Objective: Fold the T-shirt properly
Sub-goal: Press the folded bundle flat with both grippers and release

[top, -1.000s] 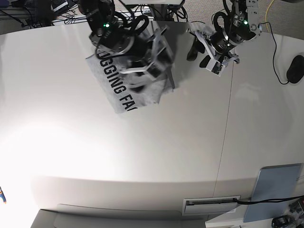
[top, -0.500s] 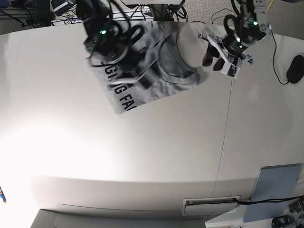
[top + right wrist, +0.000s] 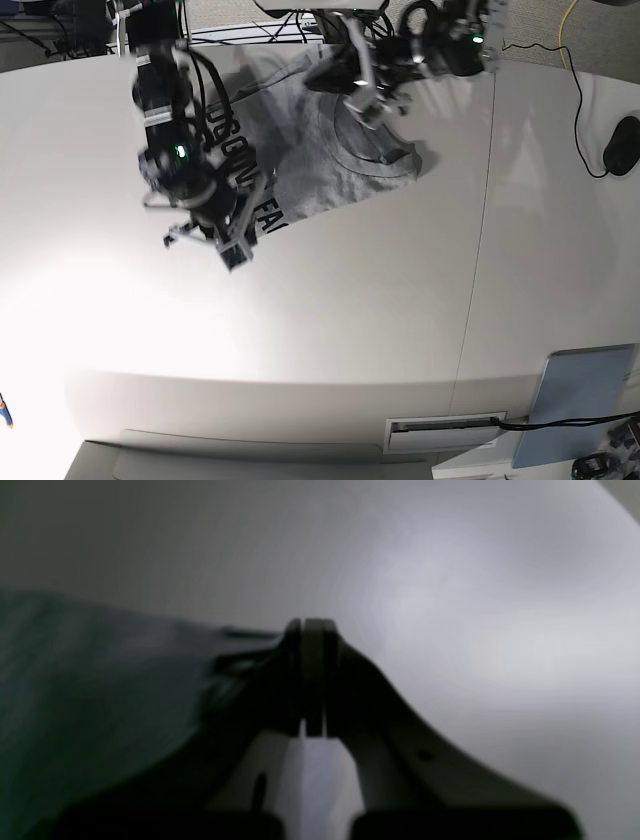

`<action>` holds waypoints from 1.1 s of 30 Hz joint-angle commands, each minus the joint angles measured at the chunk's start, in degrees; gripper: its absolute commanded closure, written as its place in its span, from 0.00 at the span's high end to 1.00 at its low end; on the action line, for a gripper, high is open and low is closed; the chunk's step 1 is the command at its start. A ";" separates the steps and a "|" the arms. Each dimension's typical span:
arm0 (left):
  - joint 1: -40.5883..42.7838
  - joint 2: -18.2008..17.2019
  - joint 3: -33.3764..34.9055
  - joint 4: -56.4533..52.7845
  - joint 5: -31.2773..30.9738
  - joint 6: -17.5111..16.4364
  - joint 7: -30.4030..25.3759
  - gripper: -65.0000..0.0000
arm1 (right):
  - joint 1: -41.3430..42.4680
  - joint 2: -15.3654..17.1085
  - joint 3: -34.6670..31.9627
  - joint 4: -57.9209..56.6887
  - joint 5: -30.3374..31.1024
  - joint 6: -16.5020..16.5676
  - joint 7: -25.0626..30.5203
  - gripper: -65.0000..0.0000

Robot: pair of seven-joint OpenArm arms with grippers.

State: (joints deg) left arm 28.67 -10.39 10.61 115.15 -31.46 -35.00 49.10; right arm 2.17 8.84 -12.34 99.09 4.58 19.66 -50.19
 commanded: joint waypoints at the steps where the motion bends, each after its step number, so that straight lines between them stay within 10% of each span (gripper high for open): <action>1: 0.07 -0.07 1.77 0.81 0.35 0.68 -1.36 0.00 | 2.75 0.20 0.33 -1.33 0.28 -0.20 1.51 0.00; 12: -5.11 -0.09 6.62 -14.45 11.39 9.18 -9.97 0.00 | 8.41 1.09 0.31 -10.69 0.35 2.84 -4.11 0.00; 24: -11.08 -0.13 -15.93 -20.20 16.98 5.38 -10.21 0.00 | 5.42 4.68 0.31 -8.11 5.14 2.86 -9.14 0.00; 33: -16.70 -3.80 -21.42 -20.44 16.90 9.46 -12.98 0.00 | -5.25 4.04 -4.07 4.26 10.62 2.93 -10.78 0.00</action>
State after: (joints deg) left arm 12.64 -13.69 -10.57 93.89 -14.33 -25.93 37.21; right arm -3.51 12.84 -16.58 102.32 14.90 22.44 -61.91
